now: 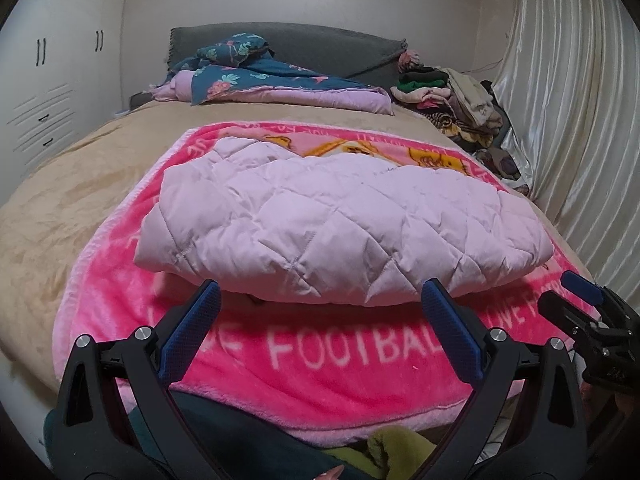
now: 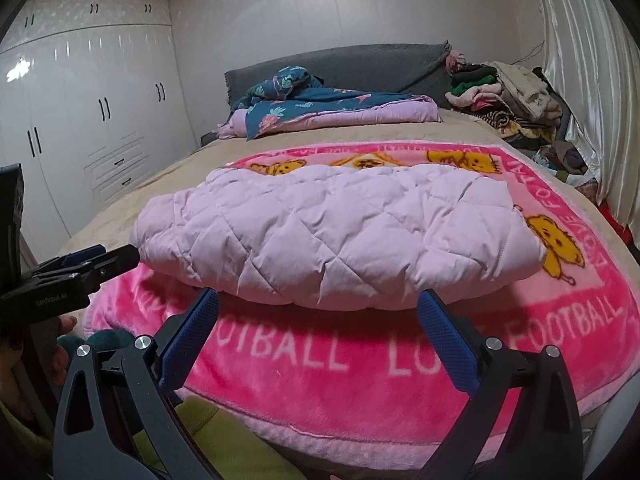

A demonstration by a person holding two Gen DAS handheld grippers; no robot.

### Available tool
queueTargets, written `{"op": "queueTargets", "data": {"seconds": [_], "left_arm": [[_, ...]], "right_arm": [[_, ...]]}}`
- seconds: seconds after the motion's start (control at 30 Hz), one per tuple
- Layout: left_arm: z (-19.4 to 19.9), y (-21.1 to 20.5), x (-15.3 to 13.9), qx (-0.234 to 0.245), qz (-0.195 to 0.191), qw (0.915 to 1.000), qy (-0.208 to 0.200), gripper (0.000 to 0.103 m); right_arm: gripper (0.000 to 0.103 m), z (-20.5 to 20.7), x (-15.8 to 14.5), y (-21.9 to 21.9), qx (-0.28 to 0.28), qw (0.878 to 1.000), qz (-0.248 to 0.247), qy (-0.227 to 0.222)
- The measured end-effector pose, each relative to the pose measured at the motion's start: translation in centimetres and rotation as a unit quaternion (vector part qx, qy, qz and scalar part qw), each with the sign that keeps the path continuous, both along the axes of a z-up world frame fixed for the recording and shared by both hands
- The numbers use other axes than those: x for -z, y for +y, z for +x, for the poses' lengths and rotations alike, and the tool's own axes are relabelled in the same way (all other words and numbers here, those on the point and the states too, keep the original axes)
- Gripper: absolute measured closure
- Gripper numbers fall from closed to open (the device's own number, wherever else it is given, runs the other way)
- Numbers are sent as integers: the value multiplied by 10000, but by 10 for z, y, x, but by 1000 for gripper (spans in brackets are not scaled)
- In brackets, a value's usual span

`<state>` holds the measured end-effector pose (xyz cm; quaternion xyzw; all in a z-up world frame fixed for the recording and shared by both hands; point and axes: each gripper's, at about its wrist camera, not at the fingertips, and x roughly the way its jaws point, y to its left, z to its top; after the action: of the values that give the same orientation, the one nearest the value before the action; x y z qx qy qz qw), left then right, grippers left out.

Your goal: Fold large clothes

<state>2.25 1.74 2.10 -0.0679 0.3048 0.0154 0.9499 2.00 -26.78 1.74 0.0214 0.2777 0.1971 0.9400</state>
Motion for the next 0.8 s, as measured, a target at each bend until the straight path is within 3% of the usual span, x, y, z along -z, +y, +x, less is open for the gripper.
{"op": "queueTargets", "data": {"seconds": [0.8], "left_arm": [[-1,-2,-1,30,25,10000,16,9]], "right_arm": [[4,3,-2,1,-36,10000,70,31]]}}
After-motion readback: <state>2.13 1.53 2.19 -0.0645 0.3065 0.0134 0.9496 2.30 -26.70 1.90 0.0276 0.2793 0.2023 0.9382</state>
